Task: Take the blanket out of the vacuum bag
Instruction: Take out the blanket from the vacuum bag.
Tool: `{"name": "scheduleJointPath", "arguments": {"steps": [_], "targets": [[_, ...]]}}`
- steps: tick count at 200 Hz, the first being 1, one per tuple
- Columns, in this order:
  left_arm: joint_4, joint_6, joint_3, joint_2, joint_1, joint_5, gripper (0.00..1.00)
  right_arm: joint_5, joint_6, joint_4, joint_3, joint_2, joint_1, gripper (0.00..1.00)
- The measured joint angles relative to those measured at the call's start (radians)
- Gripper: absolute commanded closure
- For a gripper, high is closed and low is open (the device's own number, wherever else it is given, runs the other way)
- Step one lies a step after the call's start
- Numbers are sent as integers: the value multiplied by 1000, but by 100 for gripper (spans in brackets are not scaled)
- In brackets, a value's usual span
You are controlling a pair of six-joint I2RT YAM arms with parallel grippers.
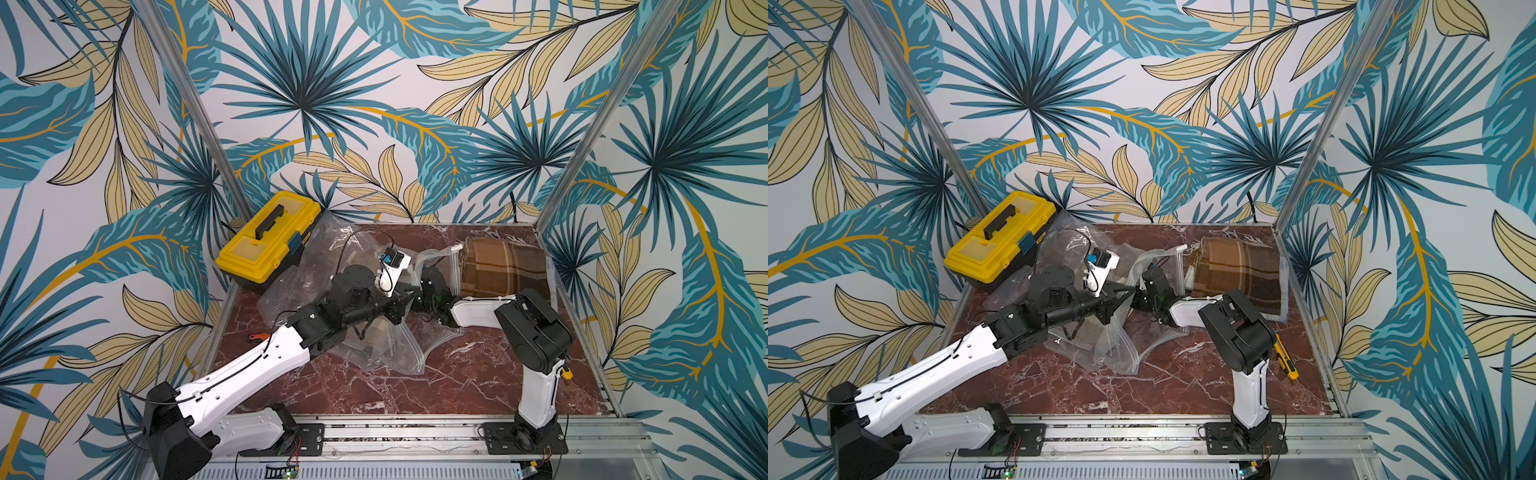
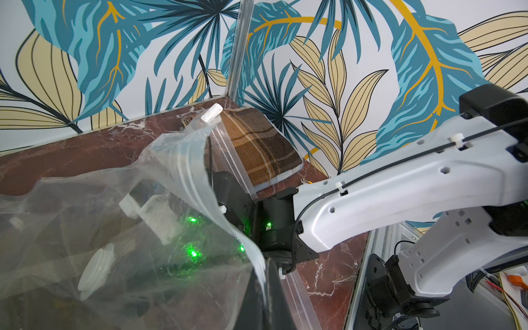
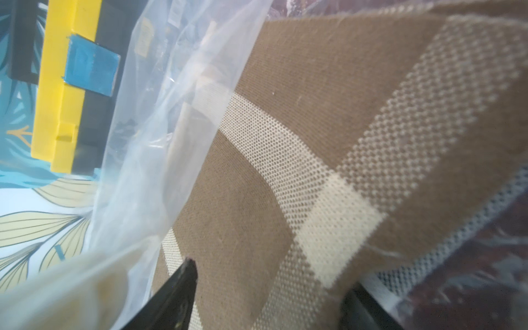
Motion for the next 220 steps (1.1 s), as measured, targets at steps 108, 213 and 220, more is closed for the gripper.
{"name": "scheduleJointPath", "arguments": {"steps": [108,213,220], "targets": [[1,2,0,1,-1,0,100,-34,5,50,16,12,1,73],[16,2,0,3,-2,0,100,-55,-23,-23,156,95,7,65],[15,2,0,4,-2,0,100,-56,-23,-24,165,103,7,65]]}}
